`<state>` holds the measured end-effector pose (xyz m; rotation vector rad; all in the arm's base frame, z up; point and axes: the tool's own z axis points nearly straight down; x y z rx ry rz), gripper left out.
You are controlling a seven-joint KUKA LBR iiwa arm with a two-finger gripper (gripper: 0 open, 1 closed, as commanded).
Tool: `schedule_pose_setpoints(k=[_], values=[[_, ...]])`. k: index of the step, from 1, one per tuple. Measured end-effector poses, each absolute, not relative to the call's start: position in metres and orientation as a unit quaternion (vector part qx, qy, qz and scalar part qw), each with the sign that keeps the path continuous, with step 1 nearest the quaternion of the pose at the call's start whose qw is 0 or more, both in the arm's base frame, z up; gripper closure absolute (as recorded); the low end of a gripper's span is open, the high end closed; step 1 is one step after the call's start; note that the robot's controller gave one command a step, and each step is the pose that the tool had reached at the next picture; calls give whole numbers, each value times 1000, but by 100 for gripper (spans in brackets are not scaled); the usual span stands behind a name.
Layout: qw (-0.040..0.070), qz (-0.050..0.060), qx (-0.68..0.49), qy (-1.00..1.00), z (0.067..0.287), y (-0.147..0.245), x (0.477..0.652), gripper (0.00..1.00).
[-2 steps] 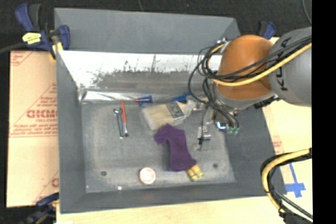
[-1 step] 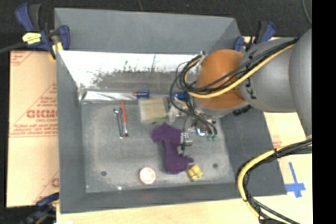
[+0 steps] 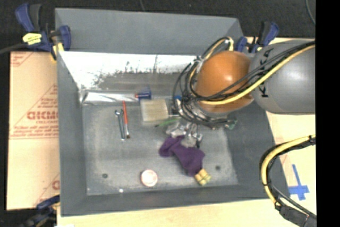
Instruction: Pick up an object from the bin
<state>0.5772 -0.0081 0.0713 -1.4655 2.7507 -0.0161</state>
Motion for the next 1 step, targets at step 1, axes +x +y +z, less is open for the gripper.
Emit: schedule_pose_setpoints(k=[1], values=[[13,-6,-530,848,71,-7,577,100]])
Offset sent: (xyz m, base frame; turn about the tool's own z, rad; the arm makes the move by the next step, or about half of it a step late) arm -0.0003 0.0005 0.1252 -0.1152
